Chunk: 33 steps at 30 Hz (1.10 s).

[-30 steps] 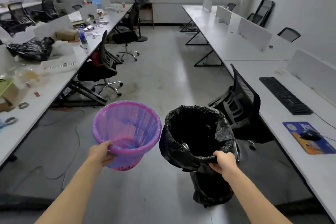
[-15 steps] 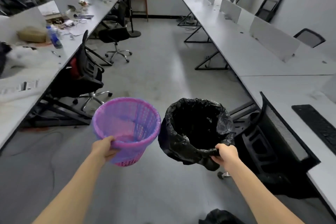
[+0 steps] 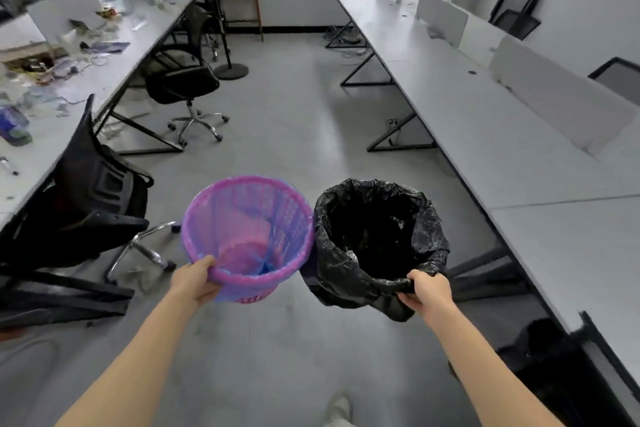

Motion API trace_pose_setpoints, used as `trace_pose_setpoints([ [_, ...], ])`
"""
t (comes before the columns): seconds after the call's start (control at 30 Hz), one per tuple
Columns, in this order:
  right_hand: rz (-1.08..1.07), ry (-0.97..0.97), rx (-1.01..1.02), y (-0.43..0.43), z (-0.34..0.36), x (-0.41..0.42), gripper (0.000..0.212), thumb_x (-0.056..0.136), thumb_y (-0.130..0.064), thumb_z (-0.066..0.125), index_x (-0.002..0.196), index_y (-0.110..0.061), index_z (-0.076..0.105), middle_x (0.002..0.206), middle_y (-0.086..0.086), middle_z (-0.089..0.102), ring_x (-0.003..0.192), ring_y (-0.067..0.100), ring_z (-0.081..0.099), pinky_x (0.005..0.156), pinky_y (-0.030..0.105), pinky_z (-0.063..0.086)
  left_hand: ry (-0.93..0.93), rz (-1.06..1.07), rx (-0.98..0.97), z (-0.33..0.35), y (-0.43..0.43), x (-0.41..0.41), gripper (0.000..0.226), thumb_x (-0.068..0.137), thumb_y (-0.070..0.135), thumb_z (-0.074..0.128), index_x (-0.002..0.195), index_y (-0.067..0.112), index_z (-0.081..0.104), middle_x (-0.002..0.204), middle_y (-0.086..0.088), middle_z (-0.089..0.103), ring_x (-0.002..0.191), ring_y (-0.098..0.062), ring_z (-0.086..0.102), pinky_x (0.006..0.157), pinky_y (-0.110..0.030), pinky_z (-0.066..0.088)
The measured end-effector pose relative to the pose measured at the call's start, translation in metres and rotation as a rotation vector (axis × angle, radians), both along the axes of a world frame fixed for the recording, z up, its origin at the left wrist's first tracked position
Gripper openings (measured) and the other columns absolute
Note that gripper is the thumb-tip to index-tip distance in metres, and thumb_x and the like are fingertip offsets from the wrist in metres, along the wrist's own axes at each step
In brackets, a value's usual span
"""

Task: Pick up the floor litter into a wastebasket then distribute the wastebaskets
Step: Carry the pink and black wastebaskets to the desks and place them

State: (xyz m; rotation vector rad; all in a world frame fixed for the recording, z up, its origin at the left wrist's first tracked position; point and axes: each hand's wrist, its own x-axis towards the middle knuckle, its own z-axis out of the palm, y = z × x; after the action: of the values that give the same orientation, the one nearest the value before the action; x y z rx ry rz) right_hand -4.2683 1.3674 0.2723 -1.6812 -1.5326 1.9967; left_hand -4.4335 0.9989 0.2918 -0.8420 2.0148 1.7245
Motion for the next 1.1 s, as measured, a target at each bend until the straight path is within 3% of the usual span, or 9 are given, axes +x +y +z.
trace_pose_setpoints([
  [0.13,0.045,-0.018,-0.009,0.059,0.002,-0.107,0.018,0.091,-0.002,0.06,0.107,0.002,0.054,0.116,0.026,0.06,0.101,0.041,0.066,0.058,0.036,0.057,-0.015,0.031,-0.011,-0.001,0.053,-0.095,0.014,0.088,0.011,0.058,0.099,0.004,0.056,0.073,-0.016,0.06,0.041,-0.021,0.059,0.033,-0.024,0.05],
  [0.2,0.044,-0.037,-0.011,0.082,0.007,-0.154,0.011,0.092,-0.001,0.059,0.102,0.001,0.053,0.111,0.024,0.059,0.106,0.041,0.065,0.058,0.036,0.057,-0.031,0.051,-0.022,-0.003,0.073,-0.137,0.017,0.089,0.012,0.059,0.103,0.004,0.056,0.074,-0.016,0.062,0.033,-0.017,0.059,0.032,-0.024,0.05],
  [0.33,0.091,-0.07,0.017,0.131,0.002,-0.253,0.018,0.093,-0.002,0.059,0.109,0.002,0.054,0.117,0.026,0.059,0.104,0.039,0.065,0.058,0.036,0.058,-0.042,0.079,0.001,-0.014,0.113,-0.227,0.02,0.089,0.012,0.059,0.106,0.001,0.057,0.074,-0.016,0.063,0.032,-0.016,0.059,0.034,-0.024,0.05],
  [0.43,0.077,-0.089,0.007,0.16,-0.007,-0.335,0.014,0.094,-0.001,0.058,0.107,0.002,0.055,0.11,0.024,0.058,0.103,0.039,0.064,0.061,0.037,0.058,-0.063,0.088,0.003,-0.028,0.142,-0.309,0.019,0.089,0.012,0.06,0.105,0.002,0.056,0.073,-0.015,0.062,0.036,-0.019,0.061,0.034,-0.024,0.051],
  [0.6,0.045,-0.125,0.005,0.202,-0.021,-0.469,0.005,0.095,0.001,0.056,0.092,0.0,0.052,0.097,0.017,0.052,0.087,0.03,0.056,0.058,0.035,0.054,-0.07,0.048,-0.003,-0.057,0.186,-0.46,0.036,0.088,0.014,0.06,0.118,-0.006,0.058,0.087,-0.018,0.065,0.052,-0.024,0.062,0.044,-0.026,0.052],
  [0.67,0.052,-0.135,0.004,0.223,-0.02,-0.524,0.008,0.095,0.002,0.055,0.089,0.0,0.051,0.094,0.016,0.051,0.082,0.027,0.054,0.059,0.035,0.054,-0.094,0.039,0.011,-0.058,0.211,-0.522,0.037,0.089,0.013,0.06,0.119,-0.009,0.056,0.092,-0.021,0.064,0.047,-0.023,0.063,0.041,-0.026,0.051],
  [0.77,0.018,-0.165,-0.002,0.258,-0.02,-0.593,0.004,0.095,0.002,0.055,0.098,0.001,0.053,0.094,0.015,0.051,0.085,0.027,0.054,0.06,0.036,0.055,-0.1,0.018,-0.013,-0.052,0.253,-0.599,0.037,0.089,0.012,0.06,0.121,-0.006,0.055,0.093,-0.021,0.063,0.049,-0.024,0.063,0.035,-0.024,0.05],
  [0.9,0.02,-0.203,-0.025,0.302,-0.043,-0.68,0.011,0.097,0.0,0.054,0.107,0.003,0.053,0.1,0.017,0.051,0.086,0.028,0.055,0.058,0.036,0.054,-0.092,0.019,-0.009,-0.046,0.306,-0.683,0.025,0.09,0.011,0.057,0.114,0.004,0.055,0.093,-0.014,0.063,0.061,-0.025,0.06,0.051,-0.03,0.052],
  [1.1,0.063,-0.248,-0.108,0.376,-0.124,-0.827,0.014,0.095,0.003,0.051,0.108,0.006,0.055,0.102,0.019,0.053,0.088,0.031,0.055,0.059,0.037,0.055,-0.128,0.05,-0.051,-0.091,0.381,-0.809,0.014,0.091,0.014,0.055,0.103,0.007,0.055,0.084,-0.011,0.062,0.063,-0.025,0.062,0.048,-0.028,0.052],
])
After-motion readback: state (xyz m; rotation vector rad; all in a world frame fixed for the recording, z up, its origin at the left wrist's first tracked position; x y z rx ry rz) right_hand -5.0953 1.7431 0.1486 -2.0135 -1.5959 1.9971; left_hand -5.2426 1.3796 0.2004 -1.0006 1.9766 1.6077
